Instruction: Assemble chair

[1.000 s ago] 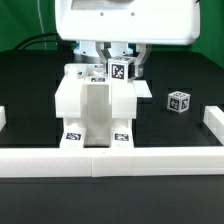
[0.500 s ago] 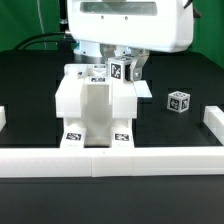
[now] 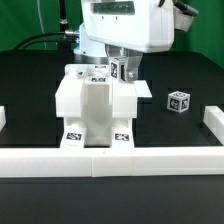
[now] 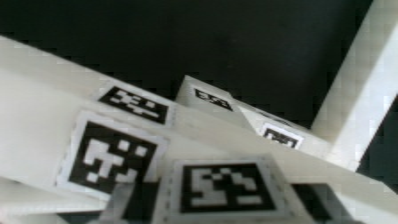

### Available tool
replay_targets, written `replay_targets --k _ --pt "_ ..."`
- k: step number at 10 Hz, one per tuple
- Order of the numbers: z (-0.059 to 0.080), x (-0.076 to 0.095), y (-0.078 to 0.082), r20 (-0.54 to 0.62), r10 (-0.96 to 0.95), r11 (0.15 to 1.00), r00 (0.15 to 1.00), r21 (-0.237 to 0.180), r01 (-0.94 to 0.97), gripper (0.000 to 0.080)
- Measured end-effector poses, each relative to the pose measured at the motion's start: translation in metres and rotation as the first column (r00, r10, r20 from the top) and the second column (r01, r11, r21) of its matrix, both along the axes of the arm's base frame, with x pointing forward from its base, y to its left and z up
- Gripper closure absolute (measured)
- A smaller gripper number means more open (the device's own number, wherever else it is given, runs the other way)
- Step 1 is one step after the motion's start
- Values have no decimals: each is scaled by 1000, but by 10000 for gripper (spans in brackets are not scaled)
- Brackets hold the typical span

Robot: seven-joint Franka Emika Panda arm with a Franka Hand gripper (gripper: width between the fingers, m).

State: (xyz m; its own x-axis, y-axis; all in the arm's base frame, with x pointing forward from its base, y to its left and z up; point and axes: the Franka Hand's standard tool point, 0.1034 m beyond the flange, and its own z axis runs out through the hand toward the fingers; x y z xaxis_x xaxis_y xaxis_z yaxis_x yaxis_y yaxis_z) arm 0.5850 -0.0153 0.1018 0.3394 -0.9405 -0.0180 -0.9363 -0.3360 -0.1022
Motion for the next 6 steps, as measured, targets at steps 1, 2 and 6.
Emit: replay_targets --k 1,2,6 --pt "2 1 2 -6 73 997 997 -3 -73 314" --pt "4 4 3 -2 108 994 994 -2 -108 314" --pt "4 3 -2 10 479 877 878 -42 -478 151"
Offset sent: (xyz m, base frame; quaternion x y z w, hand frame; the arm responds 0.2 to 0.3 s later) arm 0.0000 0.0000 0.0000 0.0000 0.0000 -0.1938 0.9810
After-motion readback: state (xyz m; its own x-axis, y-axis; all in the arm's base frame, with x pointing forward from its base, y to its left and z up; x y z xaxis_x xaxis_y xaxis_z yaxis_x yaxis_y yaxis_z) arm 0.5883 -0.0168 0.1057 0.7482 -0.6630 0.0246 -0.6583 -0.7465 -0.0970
